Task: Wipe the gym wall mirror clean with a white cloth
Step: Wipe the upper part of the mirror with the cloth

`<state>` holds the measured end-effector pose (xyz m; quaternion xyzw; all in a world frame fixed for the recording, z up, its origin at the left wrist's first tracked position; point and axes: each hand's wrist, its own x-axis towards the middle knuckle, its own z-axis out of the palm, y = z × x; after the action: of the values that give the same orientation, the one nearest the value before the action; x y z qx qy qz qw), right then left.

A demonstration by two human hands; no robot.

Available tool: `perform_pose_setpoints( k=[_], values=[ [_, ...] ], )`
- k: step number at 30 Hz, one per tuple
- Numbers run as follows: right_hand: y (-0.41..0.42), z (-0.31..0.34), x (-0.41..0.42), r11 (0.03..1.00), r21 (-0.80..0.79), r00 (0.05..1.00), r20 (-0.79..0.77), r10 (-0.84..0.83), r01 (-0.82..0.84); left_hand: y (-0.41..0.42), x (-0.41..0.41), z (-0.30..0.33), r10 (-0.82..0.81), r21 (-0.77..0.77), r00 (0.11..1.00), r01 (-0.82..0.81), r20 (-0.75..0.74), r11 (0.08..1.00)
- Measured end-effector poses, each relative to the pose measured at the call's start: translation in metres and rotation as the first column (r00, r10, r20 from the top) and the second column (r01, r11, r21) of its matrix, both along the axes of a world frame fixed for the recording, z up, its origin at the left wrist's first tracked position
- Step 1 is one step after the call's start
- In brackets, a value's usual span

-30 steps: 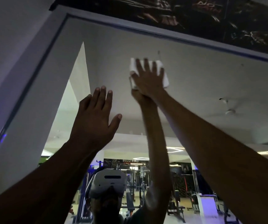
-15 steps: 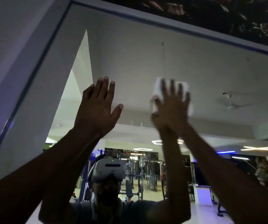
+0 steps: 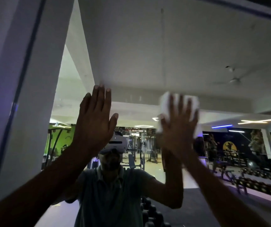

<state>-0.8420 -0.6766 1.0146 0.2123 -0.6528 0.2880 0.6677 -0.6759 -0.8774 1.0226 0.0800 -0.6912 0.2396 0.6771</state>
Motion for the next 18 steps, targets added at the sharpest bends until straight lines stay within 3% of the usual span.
perform_pose_setpoints(
  k=[3,6,8,11,14,16,18],
  values=[
    [-0.038,-0.070,0.047,0.918,0.393,0.993,-0.080,0.088,-0.050,0.000,-0.001,-0.009,-0.005,-0.014,1.000,0.004,-0.028,1.000],
    [-0.015,-0.072,0.031,0.818,0.575,0.971,-0.196,0.138,0.000,-0.005,0.006,-0.012,-0.002,-0.040,1.000,0.002,0.003,0.999],
    [0.010,-0.050,0.005,0.865,0.502,0.976,-0.189,0.105,0.004,-0.012,0.014,-0.016,0.008,-0.068,0.999,-0.005,0.050,0.998],
    [0.035,-0.012,-0.023,0.981,0.193,1.000,0.009,0.010,-0.012,-0.021,0.027,-0.020,0.036,-0.109,0.997,-0.029,0.068,0.994],
    [0.004,0.017,0.002,0.999,-0.031,0.990,0.135,0.029,-0.025,-0.038,0.044,-0.015,0.095,-0.055,0.995,-0.094,0.014,0.994],
    [-0.041,0.019,0.045,0.999,-0.017,0.997,0.065,0.036,-0.035,-0.052,0.056,-0.008,0.147,-0.038,0.989,-0.148,-0.005,0.988],
    [-0.087,0.003,0.087,0.981,0.186,0.994,-0.073,0.076,-0.061,-0.063,0.063,-0.004,0.141,-0.056,0.990,-0.141,0.004,0.988]
  ],
)
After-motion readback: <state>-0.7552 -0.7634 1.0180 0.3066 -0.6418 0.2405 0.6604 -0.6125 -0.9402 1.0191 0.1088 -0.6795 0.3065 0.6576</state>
